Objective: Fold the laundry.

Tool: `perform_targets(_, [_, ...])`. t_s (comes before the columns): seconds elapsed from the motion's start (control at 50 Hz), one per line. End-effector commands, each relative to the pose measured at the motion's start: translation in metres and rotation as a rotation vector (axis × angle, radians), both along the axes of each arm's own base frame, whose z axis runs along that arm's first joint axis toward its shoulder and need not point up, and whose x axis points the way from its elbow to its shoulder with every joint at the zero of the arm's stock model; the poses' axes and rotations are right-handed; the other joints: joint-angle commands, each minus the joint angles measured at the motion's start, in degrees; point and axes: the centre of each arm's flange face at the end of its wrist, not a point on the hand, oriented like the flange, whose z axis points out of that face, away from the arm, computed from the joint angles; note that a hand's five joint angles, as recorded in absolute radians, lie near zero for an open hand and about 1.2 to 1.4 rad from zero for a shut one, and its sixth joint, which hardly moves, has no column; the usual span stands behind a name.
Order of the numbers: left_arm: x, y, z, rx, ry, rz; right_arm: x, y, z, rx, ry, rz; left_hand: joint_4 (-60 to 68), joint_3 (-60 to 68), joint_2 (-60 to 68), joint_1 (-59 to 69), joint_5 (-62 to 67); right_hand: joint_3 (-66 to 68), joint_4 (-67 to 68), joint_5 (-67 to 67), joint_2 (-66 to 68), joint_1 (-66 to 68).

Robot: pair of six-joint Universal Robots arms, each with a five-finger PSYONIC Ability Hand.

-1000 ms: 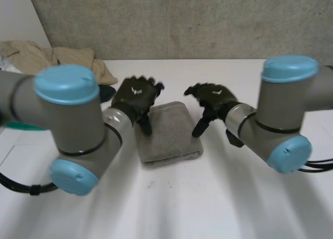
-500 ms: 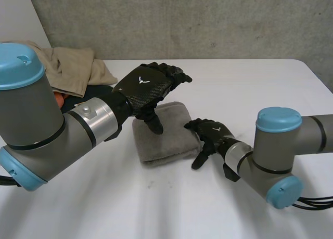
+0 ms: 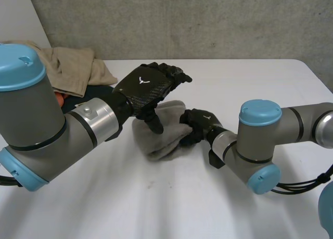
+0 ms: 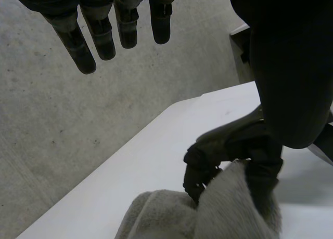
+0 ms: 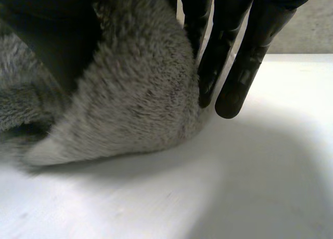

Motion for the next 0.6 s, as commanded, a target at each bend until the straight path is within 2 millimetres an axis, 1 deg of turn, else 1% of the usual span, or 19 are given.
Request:
perform_targets(0.02, [0.000,0.000,-0.003,0.007,-0.004,-0.001,-0.004,-0.018,0.014,-0.046,-0.020,-0.104,1.8,1.4,1.7,1.6,0.8,16.6,14.0,18.3,16.4,28.4])
perform_targets(0.04, [-0.001,0.000,-0.004,0.009,-0.005,-0.001,-0.005,-0.019,0.016,-0.052,-0.019,-0.108,1.8,1.4,1.7,1.6,0.8,16.6,14.0,18.3,16.4,28.4])
perform_targets(0.06, [-0.001,0.000,-0.004,0.009,-0.005,-0.001,-0.010,-0.025,0.022,-0.069,-0.022,-0.127,1.8,1.4,1.7,1.6,0.8,16.6,14.0,18.3,16.4,28.4])
perform_targets(0.1, [0.000,-0.001,-0.004,0.009,-0.005,0.001,-0.024,-0.039,0.027,-0.082,-0.020,-0.169,1.8,1.4,1.7,1.6,0.8,16.6,14.0,18.3,16.4,28.4])
perform_targets(0.12, [0.000,-0.001,-0.003,0.008,-0.004,0.001,-0.035,-0.048,0.029,-0.090,-0.016,-0.201,1.8,1.4,1.7,1.6,0.8,16.6,14.0,18.3,16.4,28.4])
perform_targets(0.14, [0.000,-0.001,-0.003,0.006,-0.004,0.001,-0.059,-0.067,0.033,-0.108,-0.001,-0.264,1.8,1.4,1.7,1.6,0.8,16.6,14.0,18.3,16.4,28.4])
perform_targets(0.2, [0.000,-0.002,-0.003,0.006,-0.004,0.002,-0.093,-0.091,0.037,-0.139,0.038,-0.352,1.8,1.4,1.7,1.6,0.8,16.6,14.0,18.3,16.4,28.4])
perform_targets(0.22, [0.000,-0.002,-0.003,0.006,-0.004,0.002,-0.113,-0.105,0.038,-0.163,0.071,-0.399,1.8,1.4,1.7,1.6,0.8,16.6,14.0,18.3,16.4,28.4])
perform_targets(0.28, [0.000,-0.001,-0.003,0.006,-0.004,0.001,-0.143,-0.124,0.040,-0.197,0.121,-0.473,1.8,1.4,1.7,1.6,0.8,16.6,14.0,18.3,16.4,28.4])
perform_targets(0.3, [0.000,-0.001,-0.003,0.006,-0.004,0.001,-0.162,-0.136,0.043,-0.219,0.146,-0.531,1.8,1.4,1.7,1.6,0.8,16.6,14.0,18.3,16.4,28.4])
perform_targets(0.36, [-0.001,-0.001,-0.004,0.009,-0.005,0.001,-0.188,-0.155,0.047,-0.260,0.160,-0.623,2.0,1.6,1.8,1.7,0.9,16.6,14.0,18.3,16.4,28.4])
perform_targets(0.38, [-0.001,-0.001,-0.004,0.009,-0.005,-0.001,-0.202,-0.167,0.046,-0.282,0.165,-0.680,2.0,1.6,1.8,1.7,0.9,16.6,14.0,18.3,16.4,28.4])
perform_targets(0.42, [-0.001,-0.001,-0.005,0.010,-0.006,-0.001,-0.215,-0.178,0.045,-0.299,0.171,-0.725,2.6,2.2,2.5,2.4,1.6,16.6,14.0,18.3,16.4,28.4])
perform_targets(0.44, [-0.001,-0.001,-0.005,0.010,-0.006,-0.002,-0.229,-0.190,0.044,-0.314,0.177,-0.764,2.6,2.2,2.5,2.4,1.6,16.6,14.0,18.3,16.4,28.4])
perform_targets(0.48, [-0.001,-0.001,-0.006,0.013,-0.007,-0.002,-0.242,-0.201,0.042,-0.326,0.190,-0.799,2.8,2.4,2.7,2.6,1.8,16.6,14.0,18.3,16.4,28.4])
perform_targets(0.52, [-0.002,-0.001,-0.008,0.018,-0.010,-0.003,-0.255,-0.213,0.034,-0.332,0.223,-0.826,2.8,2.4,2.7,2.6,1.8,16.6,14.0,18.3,16.4,28.4])
perform_targets(0.6, [-0.002,-0.002,-0.011,0.026,-0.015,-0.003,-0.267,-0.232,0.027,-0.363,0.301,-0.861,3.5,3.1,3.4,3.2,2.4,16.6,14.0,18.3,16.4,28.4])
